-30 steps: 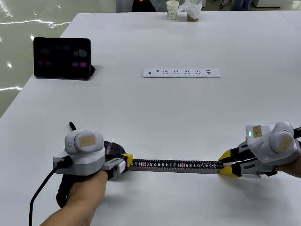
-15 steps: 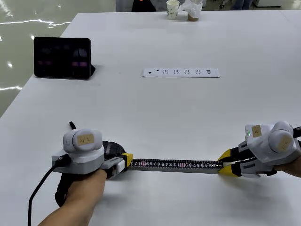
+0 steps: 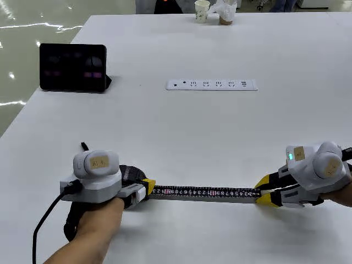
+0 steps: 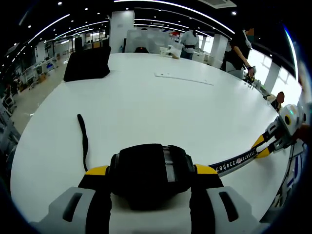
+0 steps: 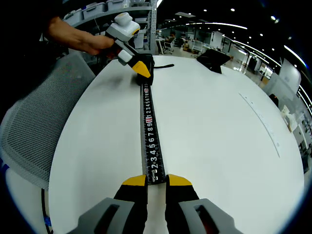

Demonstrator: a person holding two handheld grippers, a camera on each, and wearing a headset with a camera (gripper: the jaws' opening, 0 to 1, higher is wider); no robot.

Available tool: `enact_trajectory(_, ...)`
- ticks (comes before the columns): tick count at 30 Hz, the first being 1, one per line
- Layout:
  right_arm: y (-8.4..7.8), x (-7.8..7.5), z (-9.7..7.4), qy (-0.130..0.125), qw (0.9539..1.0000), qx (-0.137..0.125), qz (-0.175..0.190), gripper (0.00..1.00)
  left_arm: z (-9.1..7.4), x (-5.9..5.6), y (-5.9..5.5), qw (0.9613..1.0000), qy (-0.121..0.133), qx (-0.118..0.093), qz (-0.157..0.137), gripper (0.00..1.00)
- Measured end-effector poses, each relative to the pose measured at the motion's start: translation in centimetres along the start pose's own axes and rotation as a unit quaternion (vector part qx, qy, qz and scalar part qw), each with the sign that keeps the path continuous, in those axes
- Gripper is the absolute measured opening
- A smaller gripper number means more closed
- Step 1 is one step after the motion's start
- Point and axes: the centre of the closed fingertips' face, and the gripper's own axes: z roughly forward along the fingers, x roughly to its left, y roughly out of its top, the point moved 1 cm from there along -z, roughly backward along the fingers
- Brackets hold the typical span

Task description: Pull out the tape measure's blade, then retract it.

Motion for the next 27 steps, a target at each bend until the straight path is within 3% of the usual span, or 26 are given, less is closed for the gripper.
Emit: enact_trajectory(27,1.1,0.2,0.7,0.006,1.0000,-0.006,-0.002,0.10,0.0,0.1,0.1,1.0000,-0.003,0.003,-0.007,0.60)
